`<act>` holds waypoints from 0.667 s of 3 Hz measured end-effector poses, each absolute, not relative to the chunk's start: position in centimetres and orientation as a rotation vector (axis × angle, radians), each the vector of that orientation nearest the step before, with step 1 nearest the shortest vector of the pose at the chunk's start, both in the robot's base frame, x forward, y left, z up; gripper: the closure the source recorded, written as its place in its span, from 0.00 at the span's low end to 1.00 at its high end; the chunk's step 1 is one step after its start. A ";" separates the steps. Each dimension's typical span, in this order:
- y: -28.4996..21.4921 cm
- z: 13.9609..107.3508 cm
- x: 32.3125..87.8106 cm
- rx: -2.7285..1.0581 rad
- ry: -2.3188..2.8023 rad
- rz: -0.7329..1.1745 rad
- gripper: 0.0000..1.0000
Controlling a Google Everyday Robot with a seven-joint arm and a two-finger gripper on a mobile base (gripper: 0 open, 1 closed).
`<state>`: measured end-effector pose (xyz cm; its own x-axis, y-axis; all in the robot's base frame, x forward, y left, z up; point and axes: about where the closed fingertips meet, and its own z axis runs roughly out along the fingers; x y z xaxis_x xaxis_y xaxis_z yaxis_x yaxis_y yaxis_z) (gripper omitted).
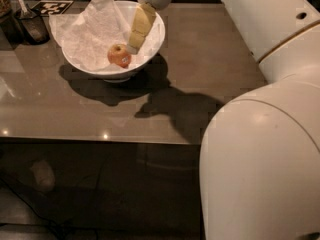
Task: Pick apple from white bowl
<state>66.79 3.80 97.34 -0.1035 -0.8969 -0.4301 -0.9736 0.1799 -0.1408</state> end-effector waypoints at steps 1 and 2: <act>3.8 97.3 66.8 -1.759 2.045 0.248 0.00; 6.0 96.2 68.3 -1.754 2.045 0.267 0.00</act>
Offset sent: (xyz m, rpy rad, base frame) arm 0.0303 0.0421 -0.0213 0.0063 0.0433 0.0070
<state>68.32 5.95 96.17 -0.1067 -0.8919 -0.4395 -0.9748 0.1809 -0.1305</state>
